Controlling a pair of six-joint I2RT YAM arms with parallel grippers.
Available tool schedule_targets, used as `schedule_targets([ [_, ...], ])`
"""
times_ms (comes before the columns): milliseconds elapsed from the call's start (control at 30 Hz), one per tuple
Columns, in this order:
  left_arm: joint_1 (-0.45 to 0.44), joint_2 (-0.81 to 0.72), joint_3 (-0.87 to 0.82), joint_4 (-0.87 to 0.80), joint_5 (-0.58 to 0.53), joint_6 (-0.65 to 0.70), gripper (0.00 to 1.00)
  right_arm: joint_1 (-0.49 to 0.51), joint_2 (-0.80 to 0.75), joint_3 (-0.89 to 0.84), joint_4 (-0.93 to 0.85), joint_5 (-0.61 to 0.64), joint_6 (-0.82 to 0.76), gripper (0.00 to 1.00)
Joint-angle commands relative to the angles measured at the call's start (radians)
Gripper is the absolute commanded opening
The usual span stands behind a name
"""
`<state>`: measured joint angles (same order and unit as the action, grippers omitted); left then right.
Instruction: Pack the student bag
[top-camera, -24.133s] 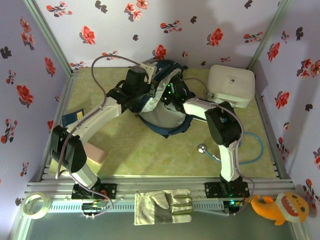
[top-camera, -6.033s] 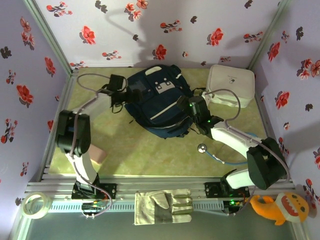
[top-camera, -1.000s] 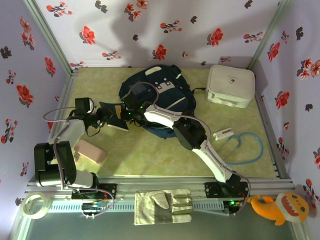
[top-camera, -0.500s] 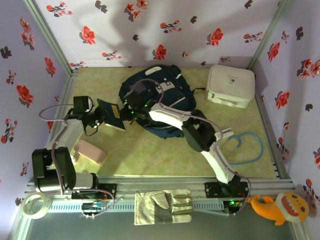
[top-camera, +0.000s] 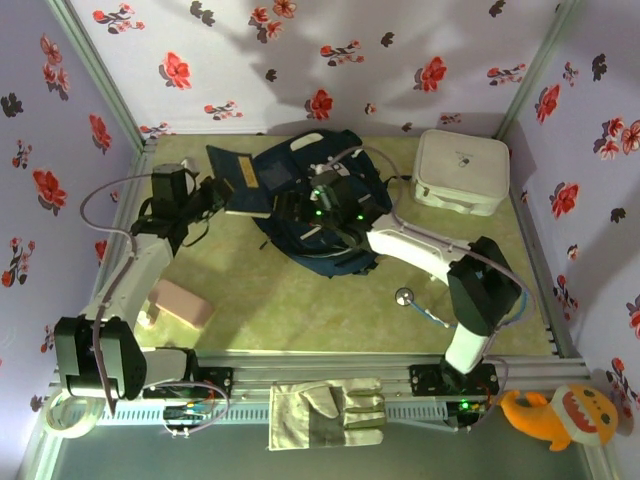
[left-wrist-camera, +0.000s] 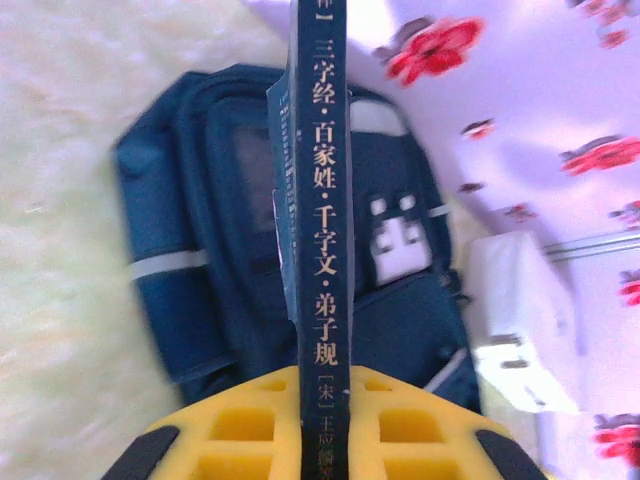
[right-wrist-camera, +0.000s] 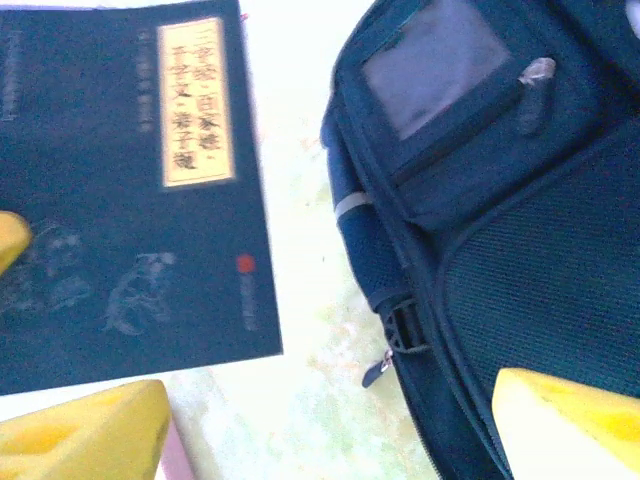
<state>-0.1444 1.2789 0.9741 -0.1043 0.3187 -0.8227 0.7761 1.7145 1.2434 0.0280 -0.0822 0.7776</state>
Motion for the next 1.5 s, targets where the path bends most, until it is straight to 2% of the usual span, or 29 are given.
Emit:
schedule_targets([
  [0, -0.05, 0.041, 0.034, 0.294, 0.02, -0.161, 0.0, -0.049, -0.087, -0.123, 0.275, -0.085, 0.189, 0.88],
  [133, -0.107, 0.095, 0.041, 0.478, 0.004, -0.251, 0.0, -0.086, -0.115, -0.173, 0.454, -0.199, 0.332, 0.91],
  [233, -0.147, 0.125, 0.045, 0.578, -0.035, -0.31, 0.0, -0.092, -0.109, -0.184, 0.54, -0.21, 0.446, 0.91],
  [367, -0.194, 0.116, 0.04, 0.588, -0.15, -0.352, 0.0, -0.09, -0.07, -0.224, 0.688, -0.178, 0.652, 0.91],
  [467, -0.23, 0.08, 0.023, 0.573, -0.249, -0.346, 0.0, -0.08, -0.016, -0.236, 0.869, -0.162, 0.805, 0.91],
  [600, -0.268, 0.044, 0.002, 0.563, -0.33, -0.346, 0.0, -0.075, 0.032, -0.193, 0.896, -0.161, 0.861, 0.9],
  [800, -0.295, 0.049, -0.002, 0.568, -0.336, -0.374, 0.0, -0.07, 0.08, -0.135, 0.889, -0.145, 0.861, 0.86],
  [1000, -0.308, 0.053, -0.009, 0.573, -0.337, -0.388, 0.0, -0.067, 0.124, -0.098, 0.939, -0.144, 0.862, 0.72],
  [1233, -0.308, 0.048, -0.018, 0.561, -0.336, -0.4, 0.0, -0.066, 0.151, -0.07, 0.952, -0.152, 0.858, 0.46],
  [1367, -0.307, 0.049, -0.017, 0.535, -0.336, -0.409, 0.0, -0.066, 0.157, -0.068, 0.955, -0.148, 0.841, 0.34],
  [1467, -0.308, 0.046, -0.02, 0.515, -0.337, -0.4, 0.12, -0.066, 0.154, -0.072, 0.941, -0.145, 0.813, 0.23],
])
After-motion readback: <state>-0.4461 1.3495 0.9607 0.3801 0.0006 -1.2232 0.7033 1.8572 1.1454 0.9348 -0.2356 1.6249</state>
